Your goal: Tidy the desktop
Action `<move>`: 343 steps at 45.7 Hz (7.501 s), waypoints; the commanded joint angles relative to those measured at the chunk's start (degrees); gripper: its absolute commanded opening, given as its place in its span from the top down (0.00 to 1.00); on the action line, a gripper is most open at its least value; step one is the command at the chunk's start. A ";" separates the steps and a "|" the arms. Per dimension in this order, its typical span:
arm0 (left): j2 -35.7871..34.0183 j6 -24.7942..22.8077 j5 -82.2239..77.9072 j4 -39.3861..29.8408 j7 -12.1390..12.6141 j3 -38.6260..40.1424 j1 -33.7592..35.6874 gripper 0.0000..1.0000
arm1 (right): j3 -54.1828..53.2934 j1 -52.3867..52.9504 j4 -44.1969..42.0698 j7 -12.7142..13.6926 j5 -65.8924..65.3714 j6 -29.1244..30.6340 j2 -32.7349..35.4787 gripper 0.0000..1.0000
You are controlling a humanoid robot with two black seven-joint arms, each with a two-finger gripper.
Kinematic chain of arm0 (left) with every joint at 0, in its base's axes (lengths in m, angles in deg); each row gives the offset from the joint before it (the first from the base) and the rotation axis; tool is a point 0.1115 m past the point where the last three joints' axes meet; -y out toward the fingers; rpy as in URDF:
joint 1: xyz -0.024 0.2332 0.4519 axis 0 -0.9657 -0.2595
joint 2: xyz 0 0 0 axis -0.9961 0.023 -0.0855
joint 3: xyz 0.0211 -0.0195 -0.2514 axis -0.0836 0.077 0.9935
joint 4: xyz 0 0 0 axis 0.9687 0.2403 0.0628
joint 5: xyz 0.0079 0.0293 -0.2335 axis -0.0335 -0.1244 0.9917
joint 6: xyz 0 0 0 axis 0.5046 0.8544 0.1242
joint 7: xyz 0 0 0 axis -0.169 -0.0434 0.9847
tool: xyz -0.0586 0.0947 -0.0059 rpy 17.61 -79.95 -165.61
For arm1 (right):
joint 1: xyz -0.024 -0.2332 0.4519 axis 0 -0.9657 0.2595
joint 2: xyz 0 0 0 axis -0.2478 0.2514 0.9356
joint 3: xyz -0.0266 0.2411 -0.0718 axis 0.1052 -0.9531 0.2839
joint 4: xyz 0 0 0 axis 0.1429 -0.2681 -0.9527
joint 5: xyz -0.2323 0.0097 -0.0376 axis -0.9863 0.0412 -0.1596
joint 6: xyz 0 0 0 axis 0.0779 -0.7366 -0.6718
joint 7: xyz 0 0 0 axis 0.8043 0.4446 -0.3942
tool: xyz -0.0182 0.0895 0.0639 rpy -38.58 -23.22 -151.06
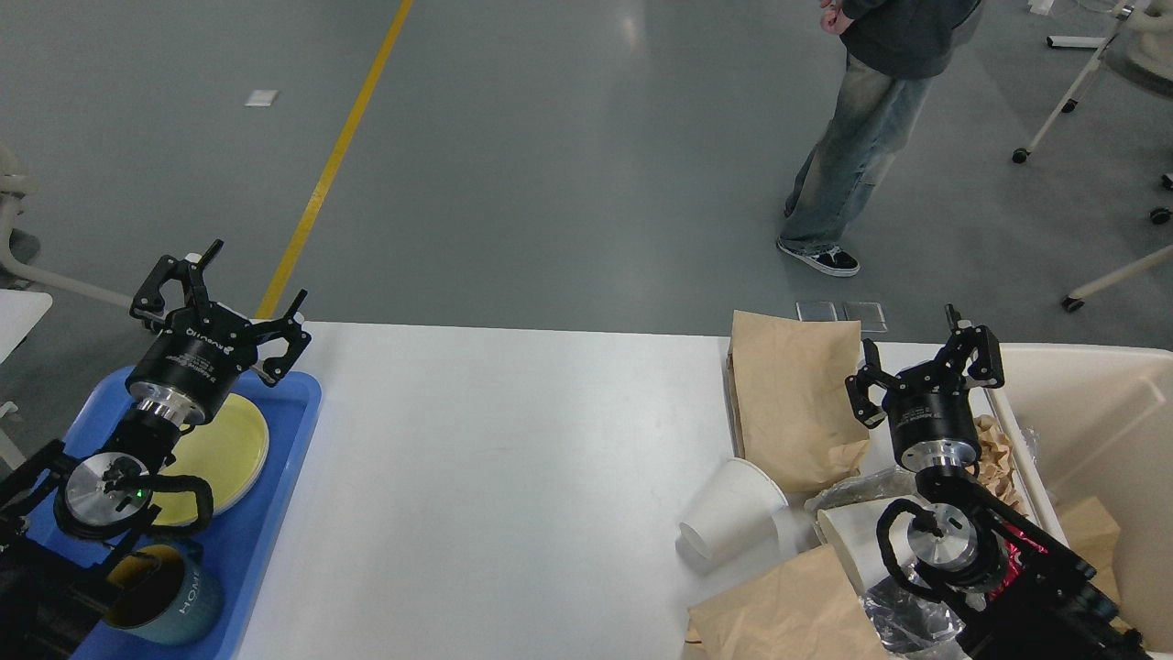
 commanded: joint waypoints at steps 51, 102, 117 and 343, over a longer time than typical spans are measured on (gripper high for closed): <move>10.69 -4.93 -5.10 -0.13 6.00 14.66 -6.47 0.04 | 0.04 0.00 0.09 0.00 0.00 0.00 0.00 0.00; 14.47 -10.55 -5.72 12.96 -4.02 14.57 -2.52 0.04 | -0.05 0.09 -0.08 0.00 0.00 0.00 0.00 0.00; 14.12 -12.05 -6.16 13.93 -2.79 14.31 -1.90 0.04 | -0.05 0.00 0.01 0.00 0.00 0.00 0.00 0.00; 13.68 -12.31 -13.28 13.93 -5.78 14.49 -1.81 0.04 | 130.64 109.50 22.59 40.16 17.13 44.74 -14.50 0.00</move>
